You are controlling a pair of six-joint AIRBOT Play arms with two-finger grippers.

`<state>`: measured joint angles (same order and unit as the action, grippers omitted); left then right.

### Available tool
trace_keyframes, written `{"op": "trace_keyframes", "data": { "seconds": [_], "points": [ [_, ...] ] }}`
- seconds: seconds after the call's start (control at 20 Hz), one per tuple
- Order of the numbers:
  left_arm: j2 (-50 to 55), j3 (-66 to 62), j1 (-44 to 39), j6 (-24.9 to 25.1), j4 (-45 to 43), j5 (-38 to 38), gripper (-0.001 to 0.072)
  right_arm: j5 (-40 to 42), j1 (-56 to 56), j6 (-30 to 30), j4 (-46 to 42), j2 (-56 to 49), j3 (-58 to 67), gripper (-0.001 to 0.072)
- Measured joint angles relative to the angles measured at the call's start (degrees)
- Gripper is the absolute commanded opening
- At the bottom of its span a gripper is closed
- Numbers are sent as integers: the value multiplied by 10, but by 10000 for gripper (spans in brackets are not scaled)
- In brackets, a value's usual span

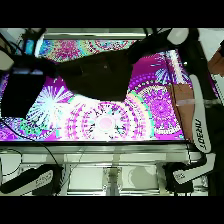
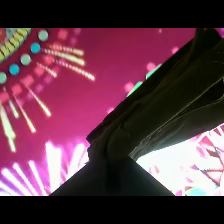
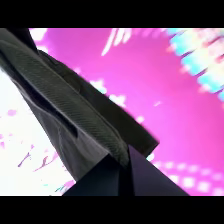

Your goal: Fold the clothes and pants, and hang the long-sleeved shirts on hangers.

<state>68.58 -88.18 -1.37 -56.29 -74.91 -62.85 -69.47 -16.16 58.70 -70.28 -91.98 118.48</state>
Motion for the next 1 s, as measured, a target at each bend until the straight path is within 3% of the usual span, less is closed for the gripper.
{"op": "trace_keyframes", "data": {
  "seconds": [0.25,0.6,0.8,1.0],
  "points": [
    [10,-51,2,28,34,-57,36,-57,0,-4,-23,28,0,23],
    [7,-55,4,10,43,-229,37,-216,1,14,26,42,-18,25],
    [-2,16,5,-13,48,-334,37,-296,-12,31,64,44,-92,25],
    [-16,157,7,-21,54,-351,37,-304,-44,36,74,44,-201,26]
  ]
}}
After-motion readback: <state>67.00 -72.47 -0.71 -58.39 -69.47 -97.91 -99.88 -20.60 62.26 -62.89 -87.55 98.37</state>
